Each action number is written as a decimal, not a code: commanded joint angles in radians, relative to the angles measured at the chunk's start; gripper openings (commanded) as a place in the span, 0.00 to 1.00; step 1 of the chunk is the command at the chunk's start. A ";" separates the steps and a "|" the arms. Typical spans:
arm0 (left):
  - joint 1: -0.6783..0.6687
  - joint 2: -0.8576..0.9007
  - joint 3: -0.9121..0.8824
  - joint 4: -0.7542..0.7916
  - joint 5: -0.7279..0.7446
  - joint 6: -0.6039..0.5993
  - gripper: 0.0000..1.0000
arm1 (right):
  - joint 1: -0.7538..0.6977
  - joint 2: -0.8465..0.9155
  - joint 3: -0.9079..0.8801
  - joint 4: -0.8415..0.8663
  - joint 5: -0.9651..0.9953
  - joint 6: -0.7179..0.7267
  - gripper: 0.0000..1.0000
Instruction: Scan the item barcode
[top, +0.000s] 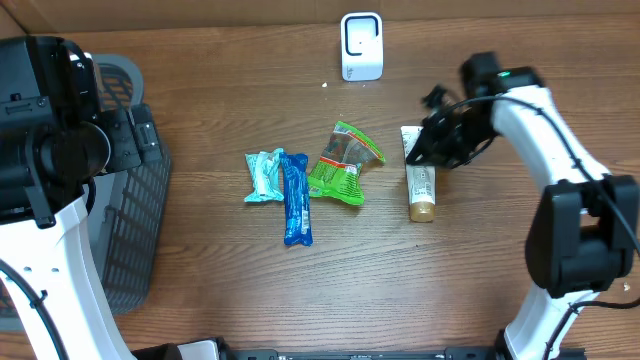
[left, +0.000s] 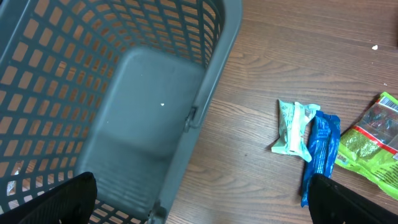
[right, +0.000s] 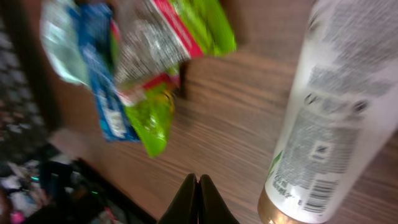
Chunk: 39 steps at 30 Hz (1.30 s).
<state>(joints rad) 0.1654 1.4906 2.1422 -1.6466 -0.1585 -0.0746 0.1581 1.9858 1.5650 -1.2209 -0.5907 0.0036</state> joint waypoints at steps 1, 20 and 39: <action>0.005 0.002 0.018 0.001 -0.006 0.011 1.00 | 0.057 0.007 -0.050 0.016 0.185 0.081 0.04; 0.005 0.002 0.018 0.001 -0.006 0.011 1.00 | 0.025 0.007 -0.238 0.166 0.721 0.354 0.04; 0.005 0.002 0.018 0.001 -0.006 0.011 1.00 | -0.244 0.004 -0.095 0.423 0.277 0.227 0.43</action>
<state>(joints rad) 0.1654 1.4906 2.1422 -1.6466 -0.1581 -0.0746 -0.0940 1.9892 1.4097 -0.7864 -0.0319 0.2848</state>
